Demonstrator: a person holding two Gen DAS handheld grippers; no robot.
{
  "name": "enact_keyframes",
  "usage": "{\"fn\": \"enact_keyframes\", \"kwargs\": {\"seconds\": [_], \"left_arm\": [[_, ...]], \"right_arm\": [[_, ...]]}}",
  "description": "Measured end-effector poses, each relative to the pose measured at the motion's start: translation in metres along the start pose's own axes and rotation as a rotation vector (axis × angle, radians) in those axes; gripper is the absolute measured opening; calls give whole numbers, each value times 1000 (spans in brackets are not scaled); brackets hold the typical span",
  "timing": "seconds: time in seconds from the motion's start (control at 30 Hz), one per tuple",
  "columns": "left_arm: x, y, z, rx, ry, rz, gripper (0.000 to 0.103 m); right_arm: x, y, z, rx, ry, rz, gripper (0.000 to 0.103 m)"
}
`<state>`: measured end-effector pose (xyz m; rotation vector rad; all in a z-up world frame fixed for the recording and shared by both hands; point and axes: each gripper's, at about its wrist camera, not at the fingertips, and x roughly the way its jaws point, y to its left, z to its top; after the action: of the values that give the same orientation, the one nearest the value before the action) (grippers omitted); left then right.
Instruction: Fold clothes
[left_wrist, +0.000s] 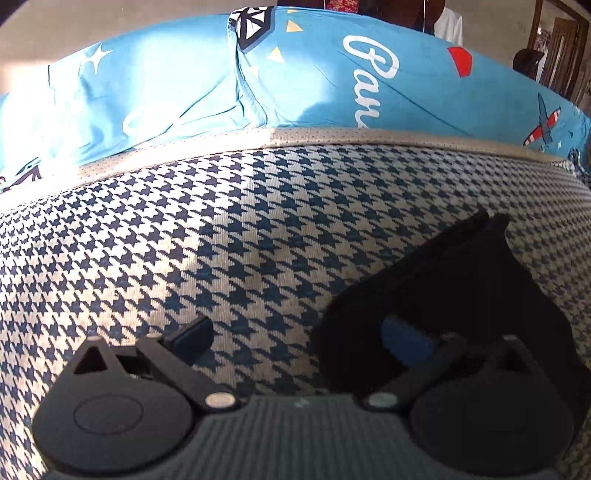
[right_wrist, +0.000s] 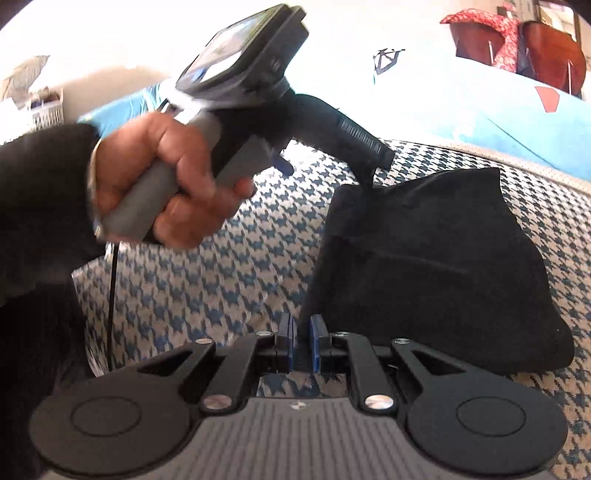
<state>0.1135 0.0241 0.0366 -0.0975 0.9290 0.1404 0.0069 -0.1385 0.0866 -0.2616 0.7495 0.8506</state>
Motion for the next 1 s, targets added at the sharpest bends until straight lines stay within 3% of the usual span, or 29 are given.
{"fn": "enact_keyframes", "kwargs": {"seconds": [0.1,0.3,0.5,0.67,1.0], "left_arm": [[7,-5,-11,15,53,9,102],[5,1,-22,-22,66,45,103],[-15,-2,-30,-33,28,16,103],[-22,-12,-38,-20,25,-13,103],[-16,-34,-53,61,20,4,103]], "right_arm": [[2,-1,2,13,0,6,13],[-10,-8,2,46,-16,17,13],[-17,-35,10,166,-134,-104,13],[-8,-49,15,235,-175,-216,13],[2,-71,11,309,-133,-325,9]]}}
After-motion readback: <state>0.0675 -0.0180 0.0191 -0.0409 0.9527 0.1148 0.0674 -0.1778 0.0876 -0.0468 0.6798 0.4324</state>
